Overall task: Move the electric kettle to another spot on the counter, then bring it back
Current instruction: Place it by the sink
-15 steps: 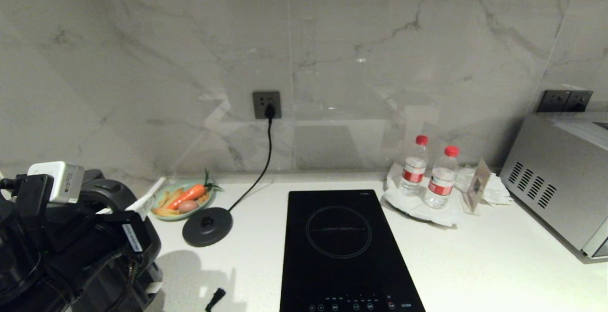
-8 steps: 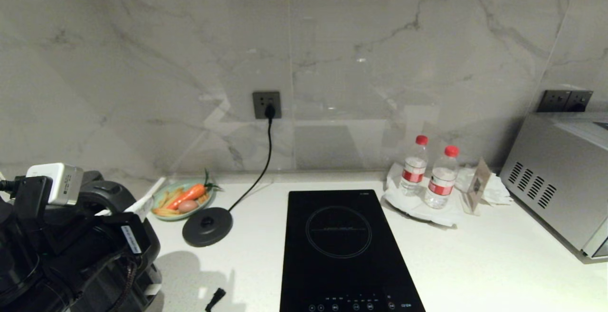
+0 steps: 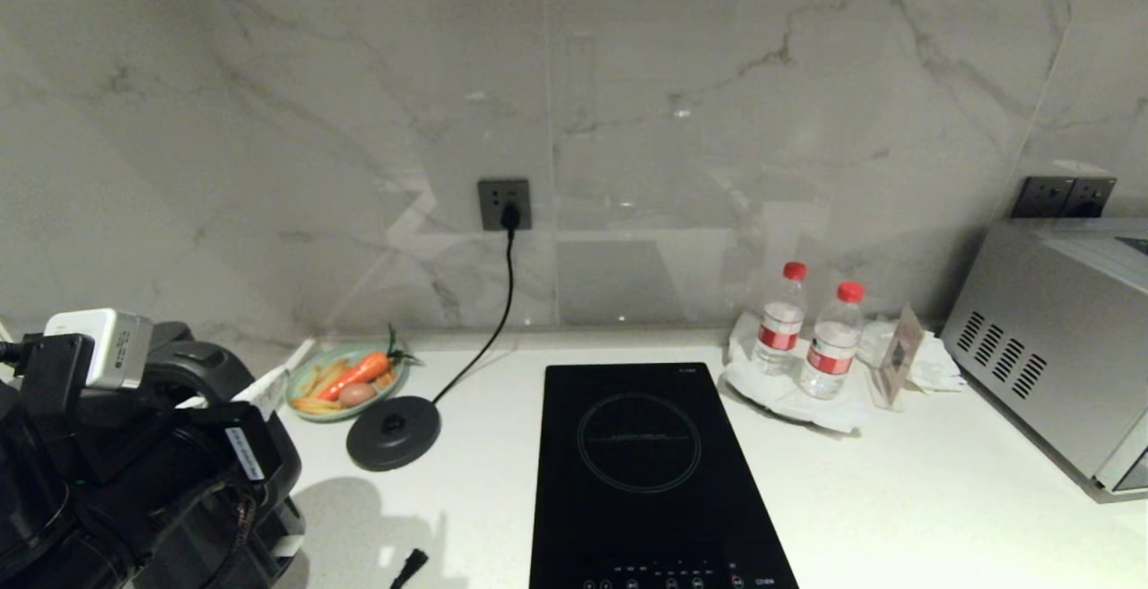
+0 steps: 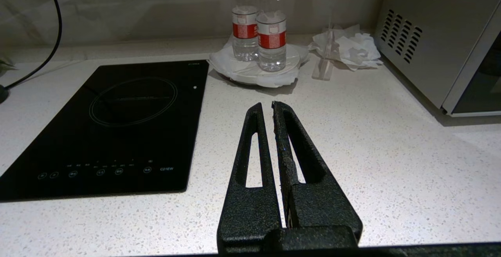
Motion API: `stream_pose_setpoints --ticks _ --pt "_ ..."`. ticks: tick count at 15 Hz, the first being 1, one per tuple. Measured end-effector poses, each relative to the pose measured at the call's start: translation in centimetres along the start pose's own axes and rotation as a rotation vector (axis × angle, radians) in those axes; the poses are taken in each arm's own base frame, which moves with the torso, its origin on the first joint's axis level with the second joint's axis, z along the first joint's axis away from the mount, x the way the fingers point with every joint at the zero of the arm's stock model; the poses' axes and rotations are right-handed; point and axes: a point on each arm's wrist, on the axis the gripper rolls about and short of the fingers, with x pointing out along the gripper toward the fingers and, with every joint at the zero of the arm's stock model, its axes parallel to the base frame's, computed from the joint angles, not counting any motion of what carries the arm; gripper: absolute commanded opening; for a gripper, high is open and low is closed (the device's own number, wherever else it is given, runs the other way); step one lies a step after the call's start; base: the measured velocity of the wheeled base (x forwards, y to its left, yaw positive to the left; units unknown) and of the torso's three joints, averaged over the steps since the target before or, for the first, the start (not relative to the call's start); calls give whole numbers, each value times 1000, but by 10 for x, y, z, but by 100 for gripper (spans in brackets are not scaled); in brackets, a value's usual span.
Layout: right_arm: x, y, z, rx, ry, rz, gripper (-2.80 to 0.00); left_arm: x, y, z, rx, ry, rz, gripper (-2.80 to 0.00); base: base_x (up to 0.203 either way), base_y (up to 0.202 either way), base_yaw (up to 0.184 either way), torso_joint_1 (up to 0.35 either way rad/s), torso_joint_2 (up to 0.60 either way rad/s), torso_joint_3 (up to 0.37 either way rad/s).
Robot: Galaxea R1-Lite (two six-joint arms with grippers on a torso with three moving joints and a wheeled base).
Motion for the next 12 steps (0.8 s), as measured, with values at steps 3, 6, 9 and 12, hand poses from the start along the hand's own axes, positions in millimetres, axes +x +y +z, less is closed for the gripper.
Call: stream_pose_setpoints --ticks 3,6,9,12 --pt "0 0 0 1 0 0 -280 0 0 0 0 0 0 -280 0 0 0 95 -204 -119" --pt "0 0 0 0 0 0 -280 0 0 0 1 0 -2 -280 0 0 0 85 -182 -92" --pt "0 0 0 0 1 0 -280 0 0 1 0 -3 -2 -280 0 0 0 82 -171 -98" --pt "0 0 0 0 1 1 -280 0 0 1 -1 -5 -3 -280 0 0 0 77 -159 -85"
